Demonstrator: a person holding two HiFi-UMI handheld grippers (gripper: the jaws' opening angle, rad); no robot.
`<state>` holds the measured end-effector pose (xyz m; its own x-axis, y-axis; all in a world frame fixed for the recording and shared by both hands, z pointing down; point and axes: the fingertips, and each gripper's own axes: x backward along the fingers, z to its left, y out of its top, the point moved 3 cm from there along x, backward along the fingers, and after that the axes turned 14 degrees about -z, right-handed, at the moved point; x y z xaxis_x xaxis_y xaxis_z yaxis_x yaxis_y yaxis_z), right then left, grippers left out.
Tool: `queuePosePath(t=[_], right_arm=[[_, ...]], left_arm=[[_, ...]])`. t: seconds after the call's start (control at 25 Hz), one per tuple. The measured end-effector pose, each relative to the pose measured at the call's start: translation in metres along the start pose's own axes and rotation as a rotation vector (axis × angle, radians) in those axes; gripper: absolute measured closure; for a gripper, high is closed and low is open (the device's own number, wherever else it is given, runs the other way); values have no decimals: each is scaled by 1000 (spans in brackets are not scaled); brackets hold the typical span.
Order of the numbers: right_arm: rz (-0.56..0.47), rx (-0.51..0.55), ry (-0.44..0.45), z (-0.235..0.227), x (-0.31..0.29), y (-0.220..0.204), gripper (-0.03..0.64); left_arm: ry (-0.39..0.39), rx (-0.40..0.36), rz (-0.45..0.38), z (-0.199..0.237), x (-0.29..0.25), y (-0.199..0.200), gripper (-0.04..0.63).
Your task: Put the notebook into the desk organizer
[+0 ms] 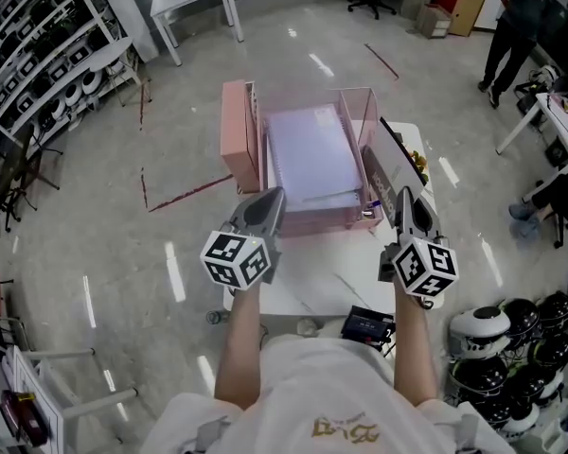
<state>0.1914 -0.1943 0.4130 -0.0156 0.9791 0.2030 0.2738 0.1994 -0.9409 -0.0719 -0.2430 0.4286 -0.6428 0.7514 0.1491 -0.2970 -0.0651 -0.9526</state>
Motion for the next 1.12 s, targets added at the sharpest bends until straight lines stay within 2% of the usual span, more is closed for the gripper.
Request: queuePosePath(t=[0.44, 1.12], right_arm=[[-14, 2, 34, 0, -23, -1, 597], [-8, -8, 61, 6, -44, -10, 597]], left_arm=[[29, -3, -19, 8, -8, -1, 580], [45, 3, -1, 18, -15, 0, 580]])
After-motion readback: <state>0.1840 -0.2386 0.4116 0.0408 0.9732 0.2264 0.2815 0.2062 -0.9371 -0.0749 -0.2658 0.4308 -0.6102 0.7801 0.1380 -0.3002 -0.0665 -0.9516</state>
